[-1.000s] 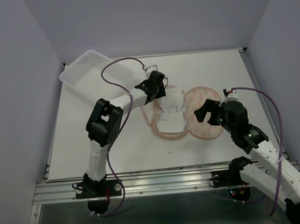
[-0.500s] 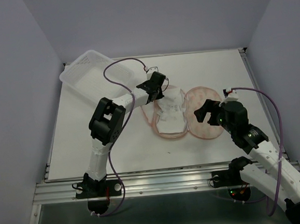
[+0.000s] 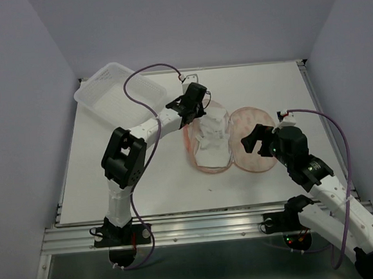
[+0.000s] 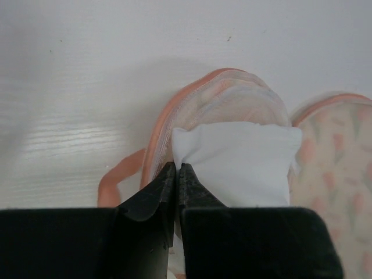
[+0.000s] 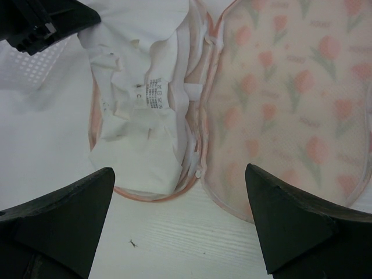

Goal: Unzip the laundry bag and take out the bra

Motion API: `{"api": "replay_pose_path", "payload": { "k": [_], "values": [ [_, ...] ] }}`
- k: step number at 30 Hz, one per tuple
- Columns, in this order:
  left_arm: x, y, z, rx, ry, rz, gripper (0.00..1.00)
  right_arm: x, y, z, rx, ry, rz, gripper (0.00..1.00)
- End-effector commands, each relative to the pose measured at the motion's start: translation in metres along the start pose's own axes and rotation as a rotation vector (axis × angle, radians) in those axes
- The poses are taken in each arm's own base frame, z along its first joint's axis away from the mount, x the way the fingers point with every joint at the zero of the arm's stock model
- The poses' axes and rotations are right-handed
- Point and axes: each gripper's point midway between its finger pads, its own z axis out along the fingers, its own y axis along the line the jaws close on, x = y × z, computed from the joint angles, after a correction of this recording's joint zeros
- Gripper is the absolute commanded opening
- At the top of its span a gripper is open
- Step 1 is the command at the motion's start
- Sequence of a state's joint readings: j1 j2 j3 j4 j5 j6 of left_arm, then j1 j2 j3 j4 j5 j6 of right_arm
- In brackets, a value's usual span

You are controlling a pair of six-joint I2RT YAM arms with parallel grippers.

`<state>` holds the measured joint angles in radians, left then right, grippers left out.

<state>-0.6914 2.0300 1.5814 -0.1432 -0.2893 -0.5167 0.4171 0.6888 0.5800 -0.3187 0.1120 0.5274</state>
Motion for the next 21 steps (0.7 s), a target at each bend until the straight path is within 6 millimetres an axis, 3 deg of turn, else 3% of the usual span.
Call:
{"api": "replay_pose_path", "payload": {
  "k": [1,3,8,10,13,18,21],
  "values": [
    [-0.042,-0.013,-0.039,0.047,-0.111,-0.004,0.0,-0.014,0.009,0.001,-0.037,-0.051,-0.003,1.0],
    [-0.038,-0.011,-0.035,0.043,-0.108,0.006,0.0,-0.013,0.009,0.002,-0.038,-0.046,-0.002,1.0],
    [-0.008,-0.011,-0.01,0.048,-0.045,0.02,0.03,-0.012,0.009,0.003,-0.039,-0.045,-0.002,1.0],
    [0.002,-0.009,0.0,0.038,-0.026,0.02,0.08,-0.012,0.009,0.003,-0.037,-0.042,-0.003,1.0],
    [0.006,-0.007,0.008,0.02,-0.023,0.02,0.11,-0.012,0.009,0.002,-0.04,-0.046,-0.002,1.0],
    [0.008,-0.004,0.016,-0.004,-0.023,0.037,0.34,-0.01,0.008,0.003,-0.035,-0.039,-0.002,1.0],
    [0.011,-0.003,0.02,-0.007,-0.018,0.038,0.35,-0.009,0.007,0.004,-0.032,-0.037,-0.002,1.0]
  ]
}}
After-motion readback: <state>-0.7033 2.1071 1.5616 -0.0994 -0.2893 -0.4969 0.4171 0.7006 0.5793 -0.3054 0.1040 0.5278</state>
